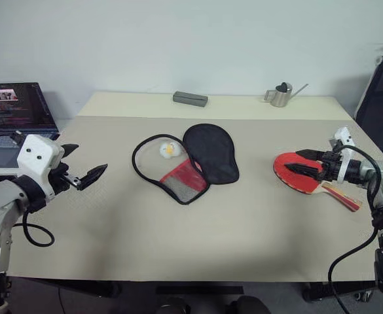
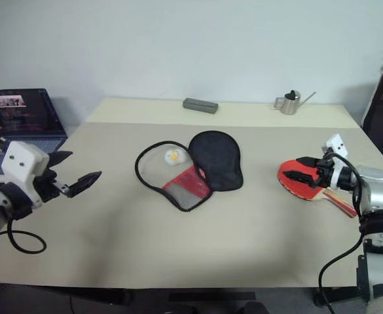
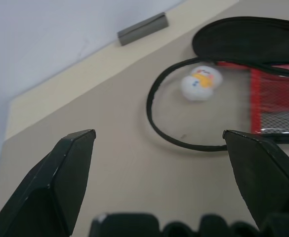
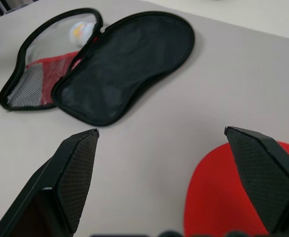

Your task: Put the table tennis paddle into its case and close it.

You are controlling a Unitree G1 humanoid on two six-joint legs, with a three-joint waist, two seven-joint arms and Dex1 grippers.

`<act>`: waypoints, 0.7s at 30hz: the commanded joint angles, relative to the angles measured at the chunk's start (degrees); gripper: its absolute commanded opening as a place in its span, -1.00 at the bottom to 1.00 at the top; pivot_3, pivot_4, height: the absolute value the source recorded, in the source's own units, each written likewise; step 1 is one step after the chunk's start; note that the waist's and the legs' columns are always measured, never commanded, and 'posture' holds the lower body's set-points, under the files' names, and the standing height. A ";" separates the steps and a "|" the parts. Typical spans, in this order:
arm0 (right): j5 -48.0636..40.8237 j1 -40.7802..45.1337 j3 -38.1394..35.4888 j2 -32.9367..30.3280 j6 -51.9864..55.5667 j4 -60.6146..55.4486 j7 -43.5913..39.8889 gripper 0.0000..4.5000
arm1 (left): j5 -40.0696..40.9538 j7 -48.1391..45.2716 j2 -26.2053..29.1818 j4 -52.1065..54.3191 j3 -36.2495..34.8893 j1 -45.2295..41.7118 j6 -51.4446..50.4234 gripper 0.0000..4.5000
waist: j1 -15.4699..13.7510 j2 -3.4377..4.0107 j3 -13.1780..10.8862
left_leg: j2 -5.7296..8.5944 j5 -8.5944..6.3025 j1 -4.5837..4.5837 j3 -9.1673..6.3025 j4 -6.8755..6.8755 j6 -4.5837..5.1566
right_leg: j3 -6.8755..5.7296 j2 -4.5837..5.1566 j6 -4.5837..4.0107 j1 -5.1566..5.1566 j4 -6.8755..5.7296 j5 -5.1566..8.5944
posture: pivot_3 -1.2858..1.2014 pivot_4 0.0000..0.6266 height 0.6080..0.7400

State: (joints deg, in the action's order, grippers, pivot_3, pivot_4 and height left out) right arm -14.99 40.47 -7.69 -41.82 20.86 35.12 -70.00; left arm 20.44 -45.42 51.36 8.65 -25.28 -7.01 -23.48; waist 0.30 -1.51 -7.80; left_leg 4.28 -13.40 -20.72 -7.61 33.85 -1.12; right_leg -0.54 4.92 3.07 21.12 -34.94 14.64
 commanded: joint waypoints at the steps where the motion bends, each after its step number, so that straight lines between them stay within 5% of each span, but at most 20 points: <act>1: -2.51 -0.18 0.01 0.15 1.30 -6.20 -1.18 0.99 | 1.08 -2.68 2.54 1.06 -1.38 -0.07 0.42 1.00 | 0.03 -0.01 0.00 | -0.02 0.00 0.00 -0.01 0.00 0.00 | 0.00 0.00 -0.01 0.00 0.00 0.00 | 0.03 -0.52 1.00; 11: -3.41 -2.15 5.23 6.37 10.80 -18.57 5.17 0.99 | 2.52 -6.48 4.27 -1.72 0.72 -4.74 0.00 1.00 | -0.09 -0.04 0.03 | -0.02 0.00 0.00 -0.08 0.00 0.00 | -0.02 0.01 0.03 0.08 0.00 0.02 | 0.03 -0.52 1.00; 21: 2.58 7.78 9.07 16.60 4.74 -3.23 16.62 0.99 | 1.08 -11.32 5.00 -3.07 6.46 -7.59 3.62 1.00 | 0.03 -0.07 0.04 | 0.00 0.01 -0.02 -0.06 0.00 -0.01 | -0.05 -0.03 -0.12 0.19 -0.02 -0.11 | 0.03 -0.52 1.00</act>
State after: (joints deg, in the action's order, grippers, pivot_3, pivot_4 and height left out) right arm -13.53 46.37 1.42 -25.74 28.28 29.90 -54.91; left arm 20.24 -54.77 55.03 3.80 -18.55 -13.69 -20.80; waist 0.32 -1.57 -7.77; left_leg 4.28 -13.39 -20.74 -7.66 33.84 -1.13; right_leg -0.59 4.89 2.95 21.31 -34.96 14.52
